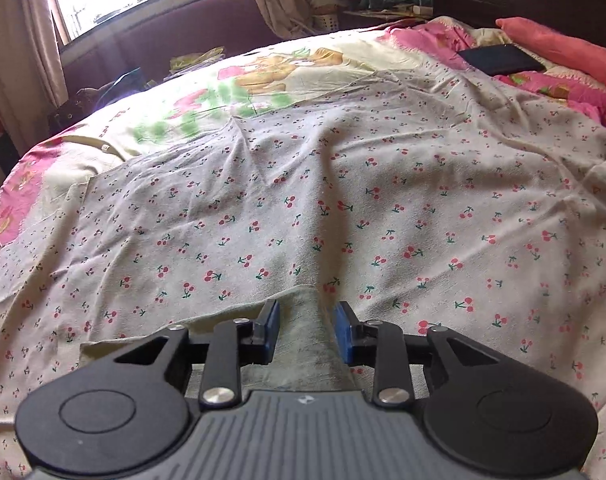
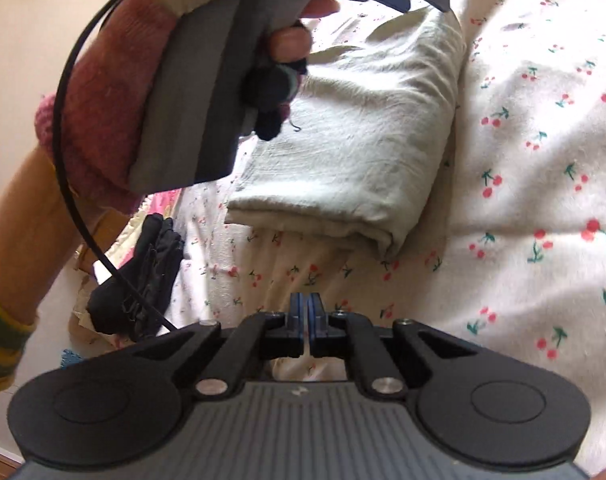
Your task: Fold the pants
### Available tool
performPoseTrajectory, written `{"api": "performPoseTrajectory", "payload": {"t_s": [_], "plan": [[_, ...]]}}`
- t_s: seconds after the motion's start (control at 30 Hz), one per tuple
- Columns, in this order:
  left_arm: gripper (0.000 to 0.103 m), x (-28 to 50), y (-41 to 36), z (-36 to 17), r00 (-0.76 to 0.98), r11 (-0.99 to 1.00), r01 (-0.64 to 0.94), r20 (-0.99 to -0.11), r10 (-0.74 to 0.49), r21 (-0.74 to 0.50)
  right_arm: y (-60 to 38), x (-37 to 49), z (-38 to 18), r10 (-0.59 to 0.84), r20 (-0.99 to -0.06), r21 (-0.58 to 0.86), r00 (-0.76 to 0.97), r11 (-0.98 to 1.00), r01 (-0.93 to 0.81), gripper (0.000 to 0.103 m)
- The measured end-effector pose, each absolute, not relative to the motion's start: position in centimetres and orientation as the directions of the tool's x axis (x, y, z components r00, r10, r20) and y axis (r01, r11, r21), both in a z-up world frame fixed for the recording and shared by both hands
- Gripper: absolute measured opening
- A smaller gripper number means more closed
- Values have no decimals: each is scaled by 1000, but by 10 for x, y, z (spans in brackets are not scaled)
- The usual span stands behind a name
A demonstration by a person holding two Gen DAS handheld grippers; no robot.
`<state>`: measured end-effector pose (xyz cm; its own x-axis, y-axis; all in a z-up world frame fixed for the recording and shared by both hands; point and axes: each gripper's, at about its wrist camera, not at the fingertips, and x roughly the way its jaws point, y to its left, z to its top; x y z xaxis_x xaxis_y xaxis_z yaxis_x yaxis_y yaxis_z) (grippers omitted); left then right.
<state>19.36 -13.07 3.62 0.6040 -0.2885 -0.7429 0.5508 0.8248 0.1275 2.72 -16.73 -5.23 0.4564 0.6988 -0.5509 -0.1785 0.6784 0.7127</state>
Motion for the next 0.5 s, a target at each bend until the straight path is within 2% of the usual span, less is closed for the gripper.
{"api": "performPoseTrajectory", "payload": {"t_s": [0.07,0.17,0.3,0.4,0.47,0.5], "plan": [[50,186,-105,45,614,839,536,-723,-317,87,-178,12,-42,671,-542,698,507,695,-173,7],[51,179,-59,43,633,869,492,-710,-308,61,-197,11,-22,588,-529,666,611,735,-131,7],[51,181,2,20,638,914,402,-735,-231,61,-215,59,-7,433,-546,558,717,827,-75,7],[51,184,31,-5,601,923,379,-775,-194,63,-220,108,-14,372,-565,495,737,867,-58,7],[53,181,46,-18,586,923,382,-786,-199,50,-215,145,-31,307,-649,449,696,893,25,13],[57,181,54,-19,592,929,370,-778,-212,28,-214,158,-42,303,-686,447,661,893,54,13]]}}
